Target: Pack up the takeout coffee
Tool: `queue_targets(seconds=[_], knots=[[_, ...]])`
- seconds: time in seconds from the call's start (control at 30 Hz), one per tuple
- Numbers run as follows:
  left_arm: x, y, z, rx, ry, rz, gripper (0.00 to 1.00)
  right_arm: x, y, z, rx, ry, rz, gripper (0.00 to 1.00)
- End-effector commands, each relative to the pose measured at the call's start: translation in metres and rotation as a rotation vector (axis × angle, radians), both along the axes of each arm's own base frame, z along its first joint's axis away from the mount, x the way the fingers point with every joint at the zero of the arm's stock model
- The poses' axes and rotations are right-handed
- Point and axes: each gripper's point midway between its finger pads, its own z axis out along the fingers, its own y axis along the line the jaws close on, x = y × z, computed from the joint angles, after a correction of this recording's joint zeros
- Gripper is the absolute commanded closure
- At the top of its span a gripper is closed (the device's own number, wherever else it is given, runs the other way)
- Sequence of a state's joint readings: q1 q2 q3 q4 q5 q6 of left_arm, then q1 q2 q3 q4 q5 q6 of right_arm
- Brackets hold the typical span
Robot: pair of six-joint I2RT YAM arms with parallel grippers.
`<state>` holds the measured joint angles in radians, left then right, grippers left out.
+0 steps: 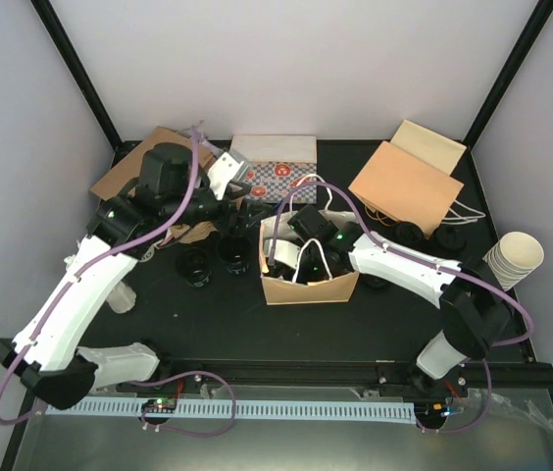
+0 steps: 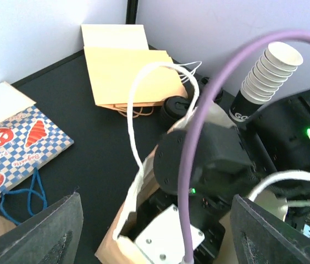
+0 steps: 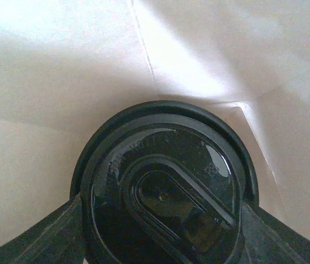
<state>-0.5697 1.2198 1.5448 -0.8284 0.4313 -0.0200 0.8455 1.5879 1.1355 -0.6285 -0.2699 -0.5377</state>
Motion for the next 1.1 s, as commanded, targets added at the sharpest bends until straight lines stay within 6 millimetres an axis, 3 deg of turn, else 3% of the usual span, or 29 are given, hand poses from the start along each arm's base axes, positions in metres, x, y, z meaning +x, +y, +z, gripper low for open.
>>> queue_targets(seconds=[0.0, 0.3, 0.5, 0.83, 1.07], knots=[[-0.011, 0.016, -0.002, -0.006, -0.015, 0.054, 0.24, -0.023, -0.032, -0.052, -0.185, 0.157, -0.012, 0.61], [-0.031, 0.035, -0.027, 0.002, 0.021, 0.098, 0.25, -0.004, -0.045, -0.053, -0.251, 0.0, -0.081, 0.61], [-0.038, 0.039, -0.041, 0.002, 0.049, 0.102, 0.24, -0.004, -0.046, -0.054, -0.256, -0.108, -0.075, 0.61], [-0.042, 0.039, -0.047, -0.004, 0.07, 0.098, 0.24, -0.002, -0.057, -0.073, -0.339, -0.146, -0.09, 0.61], [-0.043, 0.038, -0.048, -0.004, 0.07, 0.089, 0.24, -0.02, -0.038, -0.049, -0.22, -0.026, -0.028, 0.61]])
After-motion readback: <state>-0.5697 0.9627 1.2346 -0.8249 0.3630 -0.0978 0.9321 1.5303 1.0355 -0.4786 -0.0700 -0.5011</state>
